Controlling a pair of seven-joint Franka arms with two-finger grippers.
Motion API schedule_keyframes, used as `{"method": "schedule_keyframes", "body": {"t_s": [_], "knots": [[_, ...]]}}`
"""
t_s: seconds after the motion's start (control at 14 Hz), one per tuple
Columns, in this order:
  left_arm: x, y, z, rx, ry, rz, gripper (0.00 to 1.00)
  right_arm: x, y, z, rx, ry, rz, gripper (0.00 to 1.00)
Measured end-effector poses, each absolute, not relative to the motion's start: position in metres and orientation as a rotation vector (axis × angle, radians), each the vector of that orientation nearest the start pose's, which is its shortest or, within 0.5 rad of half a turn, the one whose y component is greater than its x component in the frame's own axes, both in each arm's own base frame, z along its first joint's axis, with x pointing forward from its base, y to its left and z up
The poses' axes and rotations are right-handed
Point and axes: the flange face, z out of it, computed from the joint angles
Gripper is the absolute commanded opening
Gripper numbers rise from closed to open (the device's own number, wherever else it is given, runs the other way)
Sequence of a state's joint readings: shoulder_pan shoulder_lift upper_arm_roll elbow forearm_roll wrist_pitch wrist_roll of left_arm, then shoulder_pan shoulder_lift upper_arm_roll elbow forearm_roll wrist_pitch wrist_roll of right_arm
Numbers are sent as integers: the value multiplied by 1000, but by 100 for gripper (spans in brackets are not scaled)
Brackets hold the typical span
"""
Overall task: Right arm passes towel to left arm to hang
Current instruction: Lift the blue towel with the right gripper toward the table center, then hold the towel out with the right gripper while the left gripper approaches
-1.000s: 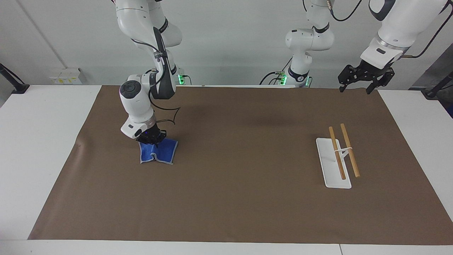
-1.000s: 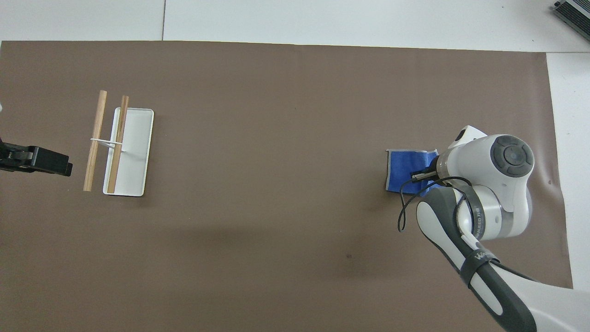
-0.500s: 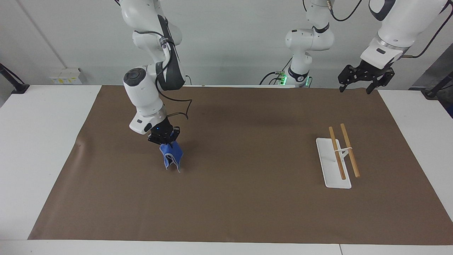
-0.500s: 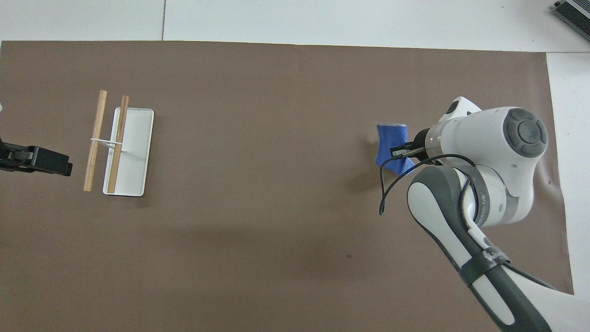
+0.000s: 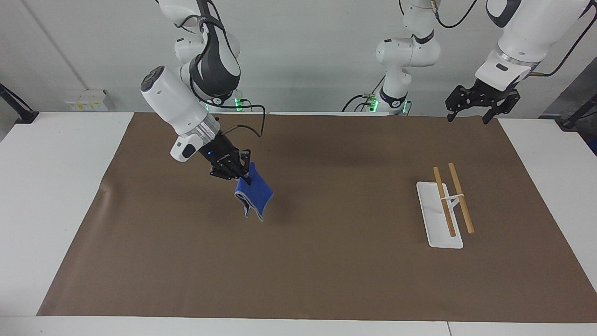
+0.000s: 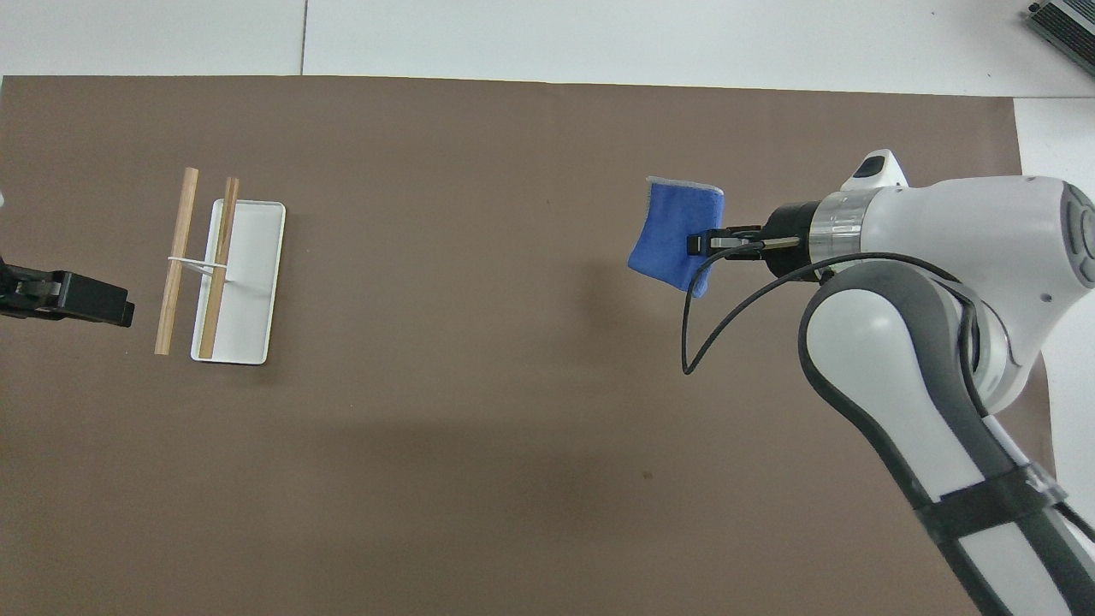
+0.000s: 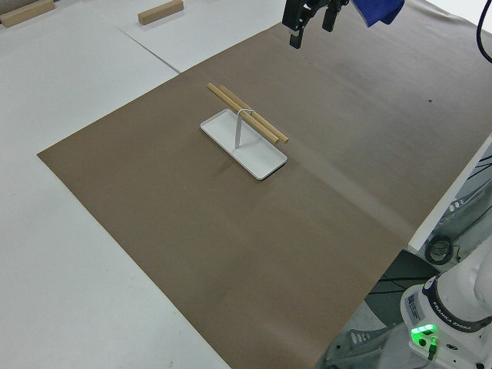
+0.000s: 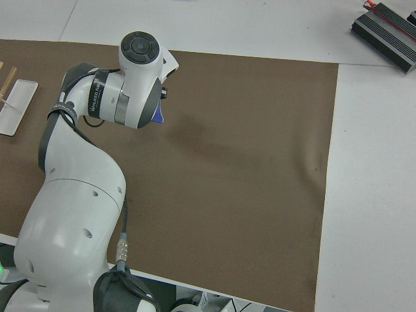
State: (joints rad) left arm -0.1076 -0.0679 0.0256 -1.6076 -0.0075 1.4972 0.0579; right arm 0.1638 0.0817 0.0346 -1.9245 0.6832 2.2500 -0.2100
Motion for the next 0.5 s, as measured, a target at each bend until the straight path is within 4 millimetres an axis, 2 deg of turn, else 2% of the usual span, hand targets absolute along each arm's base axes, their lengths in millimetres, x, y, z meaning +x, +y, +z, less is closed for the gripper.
{"method": "schedule_keyframes", "body": {"t_s": [0.29, 0.5], "knots": [[524, -44, 638, -3142, 223, 67, 100, 584, 147, 491, -2294, 87, -261, 0], [522, -57, 638, -3137, 261, 67, 100, 579, 163, 499, -2140, 149, -211, 0]]}}
